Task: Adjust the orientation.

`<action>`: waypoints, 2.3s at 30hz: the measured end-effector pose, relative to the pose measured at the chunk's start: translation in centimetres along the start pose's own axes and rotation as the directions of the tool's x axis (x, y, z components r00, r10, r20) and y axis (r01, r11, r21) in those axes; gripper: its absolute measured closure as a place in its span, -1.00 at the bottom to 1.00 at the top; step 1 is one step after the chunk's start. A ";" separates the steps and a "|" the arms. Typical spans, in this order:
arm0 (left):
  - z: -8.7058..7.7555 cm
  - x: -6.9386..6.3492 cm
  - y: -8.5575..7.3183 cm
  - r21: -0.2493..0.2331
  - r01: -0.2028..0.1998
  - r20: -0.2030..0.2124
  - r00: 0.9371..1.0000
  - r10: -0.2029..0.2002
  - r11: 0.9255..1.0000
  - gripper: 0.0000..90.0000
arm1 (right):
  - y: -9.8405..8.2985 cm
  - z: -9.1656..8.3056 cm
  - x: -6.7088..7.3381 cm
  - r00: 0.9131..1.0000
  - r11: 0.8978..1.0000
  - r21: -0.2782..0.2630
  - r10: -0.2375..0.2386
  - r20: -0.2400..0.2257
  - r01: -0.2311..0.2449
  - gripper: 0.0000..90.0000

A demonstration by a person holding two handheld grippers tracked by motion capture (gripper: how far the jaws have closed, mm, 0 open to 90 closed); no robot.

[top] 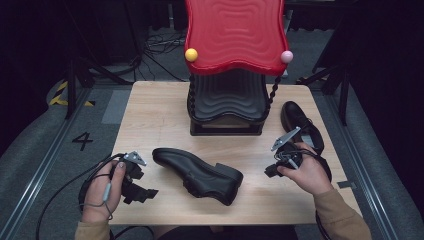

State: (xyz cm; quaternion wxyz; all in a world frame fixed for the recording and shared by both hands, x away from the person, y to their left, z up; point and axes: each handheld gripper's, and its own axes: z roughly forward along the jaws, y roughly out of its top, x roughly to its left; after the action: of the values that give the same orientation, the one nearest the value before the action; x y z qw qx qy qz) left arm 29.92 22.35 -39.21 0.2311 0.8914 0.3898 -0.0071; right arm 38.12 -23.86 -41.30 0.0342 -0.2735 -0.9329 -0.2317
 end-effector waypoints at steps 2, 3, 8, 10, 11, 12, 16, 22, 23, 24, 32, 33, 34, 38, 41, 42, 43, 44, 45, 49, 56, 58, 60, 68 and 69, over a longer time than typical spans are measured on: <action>0.0 0.0 0.0 -0.005 0.006 -0.003 1.000 -0.006 1.000 -0.57 | 0.1 -0.1 0.2 1.000 1.000 -0.009 -0.008 -0.004 0.008 0.89; 0.0 -0.1 0.0 -0.003 0.004 -0.004 1.000 -0.004 1.000 -0.57 | 0.2 -0.1 0.3 1.000 1.000 -0.012 -0.013 -0.002 0.013 0.92; 0.2 -0.3 0.3 0.006 -0.016 0.003 1.000 0.016 1.000 -0.58 | 0.5 -0.1 0.8 0.999 0.998 -0.031 -0.049 0.003 0.049 0.94; 0.2 -0.4 0.3 0.010 -0.018 0.002 1.000 0.018 1.000 -0.57 | 0.6 -0.1 1.1 0.998 0.997 -0.038 -0.060 0.002 0.060 0.95; 0.3 -0.4 0.3 0.011 -0.020 0.002 1.000 0.020 1.000 -0.57 | 0.8 -0.1 1.2 0.997 0.997 -0.042 -0.071 0.000 0.071 0.96; 0.3 -0.4 0.3 0.012 -0.021 0.001 1.000 0.021 1.000 -0.58 | 0.8 -0.1 1.3 0.997 0.996 -0.044 -0.072 -0.002 0.071 0.96; 0.2 -0.5 0.4 0.012 -0.024 0.000 1.000 0.024 1.000 -0.57 | 1.0 0.0 1.6 0.996 0.995 -0.057 -0.083 -0.017 0.082 0.97; 0.2 -0.7 0.5 0.012 -0.031 0.000 1.000 0.031 0.999 -0.57 | 2.1 0.4 2.7 0.993 0.987 -0.121 -0.111 -0.045 0.105 0.98; 0.2 -0.7 0.5 0.013 -0.035 0.000 0.999 0.035 0.999 -0.57 | 2.4 0.5 2.9 0.992 0.985 -0.133 -0.119 -0.046 0.112 0.98; 0.2 -0.8 0.5 0.012 -0.033 0.000 0.999 0.033 0.999 -0.58 | 2.6 0.7 3.1 0.991 0.983 -0.143 -0.122 -0.047 0.114 0.98; 0.1 -1.0 0.3 0.016 -0.044 -0.003 0.999 0.044 0.999 -0.58 | 3.7 1.9 4.4 0.984 0.971 -0.187 -0.162 -0.074 0.145 0.99; 0.1 -1.0 0.2 0.016 -0.045 -0.002 0.999 0.045 0.999 -0.58 | 3.9 2.1 4.5 0.982 0.969 -0.191 -0.173 -0.080 0.155 0.99; 0.1 -1.1 0.2 0.018 -0.046 -0.005 0.999 0.046 0.999 -0.58 | 4.0 2.2 4.7 0.980 0.968 -0.192 -0.182 -0.078 0.164 0.99; 0.1 -1.2 0.0 0.023 -0.049 -0.003 0.999 0.049 0.999 -0.58 | 4.4 2.7 5.0 0.977 0.966 -0.187 -0.194 -0.085 0.176 0.99; 0.0 -1.2 -0.3 0.024 -0.039 -0.004 0.999 0.039 0.999 -0.58 | 4.6 3.1 5.2 0.975 0.965 -0.179 -0.208 -0.080 0.191 0.99; 0.0 -1.3 -0.4 0.023 -0.033 -0.007 0.999 0.033 0.999 -0.58 | 4.6 3.1 5.2 0.975 0.966 -0.174 -0.208 -0.080 0.192 0.99; -0.1 -1.3 -0.5 0.021 -0.031 -0.008 0.999 0.031 0.999 -0.58 | 4.7 3.1 5.2 0.975 0.966 -0.171 -0.210 -0.078 0.194 0.99; -0.1 -1.2 -0.6 0.020 -0.030 -0.009 1.000 0.030 0.999 -0.58 | 4.7 3.1 5.2 0.975 0.966 -0.170 -0.208 -0.079 0.193 0.99; -0.2 -1.2 -0.6 0.018 -0.032 -0.012 0.999 0.033 0.999 -0.58 | 4.7 3.1 5.2 0.975 0.967 -0.167 -0.209 -0.079 0.194 0.99; -0.3 -1.2 -0.8 0.014 -0.020 -0.013 1.000 0.020 1.000 -0.59 | 4.7 3.1 5.1 0.974 0.966 -0.169 -0.210 -0.083 0.194 1.00; -0.2 -1.2 -0.8 0.017 -0.015 -0.011 1.000 0.016 1.000 -0.59 | 4.8 3.0 4.8 0.978 0.968 -0.172 -0.199 -0.066 0.185 1.00; -0.2 -1.2 -0.8 0.020 -0.019 -0.014 1.000 0.019 1.000 -0.59 | 4.8 3.1 4.8 0.977 0.967 -0.173 -0.199 -0.070 0.185 1.00; -0.1 -1.1 -0.8 0.018 -0.017 -0.011 1.000 0.017 1.000 -0.59 | 4.9 2.9 4.9 0.979 0.966 -0.166 -0.203 -0.026 0.196 1.00; -0.1 -1.0 -0.9 0.020 -0.009 -0.013 1.000 0.009 1.000 -0.59 | 5.4 2.7 4.8 0.977 0.968 -0.148 -0.195 0.081 0.205 1.00; -0.1 -1.0 -0.9 0.021 -0.007 -0.011 1.000 0.007 1.000 -0.59 | 5.5 2.7 4.5 0.978 0.968 -0.153 -0.187 0.097 0.200 1.00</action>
State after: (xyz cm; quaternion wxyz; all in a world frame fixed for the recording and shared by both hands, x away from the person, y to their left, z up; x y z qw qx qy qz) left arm 28.58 22.22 -39.35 0.2197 0.8951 0.3879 -0.0054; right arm 37.31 -16.36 -40.57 -0.0489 -0.1921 -0.9339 -0.2975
